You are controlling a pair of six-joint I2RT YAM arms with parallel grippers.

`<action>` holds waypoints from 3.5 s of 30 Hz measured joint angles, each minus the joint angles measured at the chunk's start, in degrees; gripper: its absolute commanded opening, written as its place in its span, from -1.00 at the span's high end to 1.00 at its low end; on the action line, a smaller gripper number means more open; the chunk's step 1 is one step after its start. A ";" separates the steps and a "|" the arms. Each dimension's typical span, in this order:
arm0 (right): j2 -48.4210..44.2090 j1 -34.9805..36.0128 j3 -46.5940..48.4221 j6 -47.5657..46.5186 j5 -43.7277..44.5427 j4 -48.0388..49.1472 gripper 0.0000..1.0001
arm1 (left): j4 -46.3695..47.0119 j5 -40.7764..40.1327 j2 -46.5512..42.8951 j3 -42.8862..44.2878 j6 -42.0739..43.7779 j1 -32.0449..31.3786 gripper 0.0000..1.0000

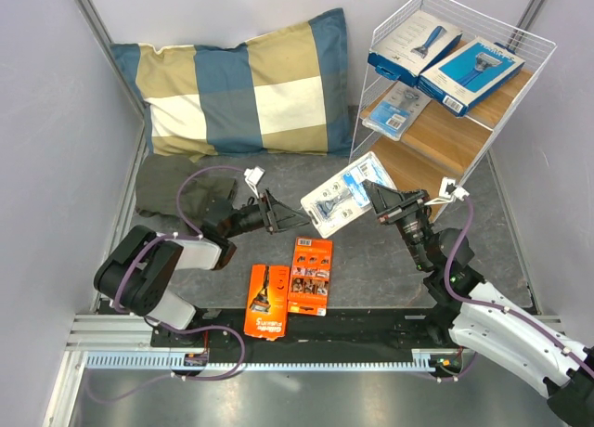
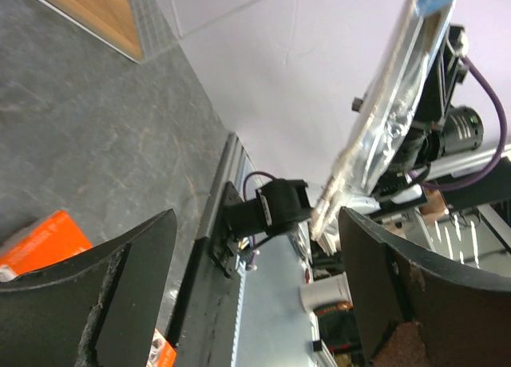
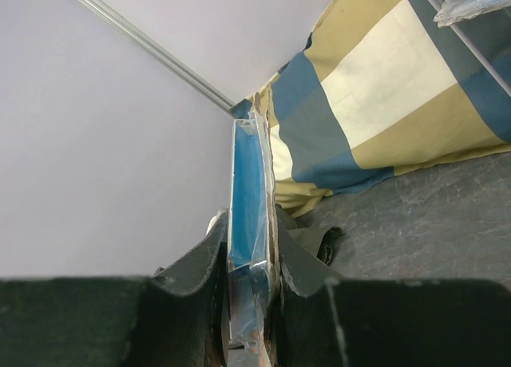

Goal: Place and organize the shaving razors onto the shelf

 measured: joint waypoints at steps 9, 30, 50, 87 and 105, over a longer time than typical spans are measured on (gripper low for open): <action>-0.15 -0.11 0.00 0.35 0.37 0.04 0.81 | 2.32 -1.70 -0.09 0.15 -0.15 -4.81 -0.63; -0.13 -0.61 -0.02 1.77 0.96 1.70 0.80 | 2.56 -2.89 -0.13 5.46 -0.22 -7.48 -0.08; -1.33 -0.42 -1.64 6.56 -0.94 3.80 0.74 | 2.78 -1.42 -3.08 9.42 -0.37 -10.16 0.57; -17.11 -0.20 4.00 -3.54 9.90 -21.44 -0.96 | 2.91 -3.58 3.65 13.40 -2.08 -10.49 0.96; -18.97 -0.20 13.90 -13.81 16.94 -34.01 -0.93 | 0.66 -6.62 13.77 34.18 -4.37 -13.35 0.96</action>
